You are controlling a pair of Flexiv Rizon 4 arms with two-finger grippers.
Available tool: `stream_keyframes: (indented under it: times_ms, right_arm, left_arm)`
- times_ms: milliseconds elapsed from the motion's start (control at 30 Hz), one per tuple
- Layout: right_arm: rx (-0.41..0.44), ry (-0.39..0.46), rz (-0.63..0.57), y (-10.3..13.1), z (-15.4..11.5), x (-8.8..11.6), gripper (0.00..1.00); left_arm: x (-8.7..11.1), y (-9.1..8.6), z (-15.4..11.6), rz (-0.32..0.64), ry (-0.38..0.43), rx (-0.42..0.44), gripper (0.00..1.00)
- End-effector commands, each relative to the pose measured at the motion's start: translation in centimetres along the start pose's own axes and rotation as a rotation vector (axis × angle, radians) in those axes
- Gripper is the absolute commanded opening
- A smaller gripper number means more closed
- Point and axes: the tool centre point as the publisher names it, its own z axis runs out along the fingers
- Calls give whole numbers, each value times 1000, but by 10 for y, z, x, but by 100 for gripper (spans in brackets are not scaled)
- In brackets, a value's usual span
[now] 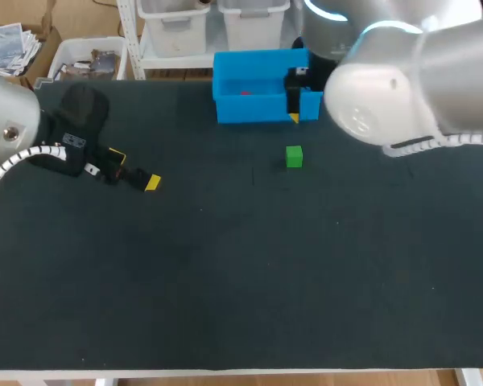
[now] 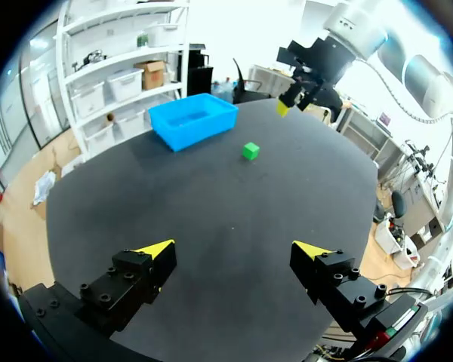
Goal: Use the left arm to pick the red cube and place it into the blue plastic box first, then use the right arm to grasp the green cube and put it into the same blue plastic box after the first action is fully finished.
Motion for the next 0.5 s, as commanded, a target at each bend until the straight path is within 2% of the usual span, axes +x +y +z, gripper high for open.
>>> stream_keyframes:
  times_ms: [33, 500]
  right_arm:
    - [-11, -7, -21, 10, 9, 1, 100]
    - [-81, -16, -61, 21, 44, 4, 100]
  left_arm:
    - [1, 2, 0, 2, -5, 6, 100]
    - [1, 2, 0, 2, -5, 6, 100]
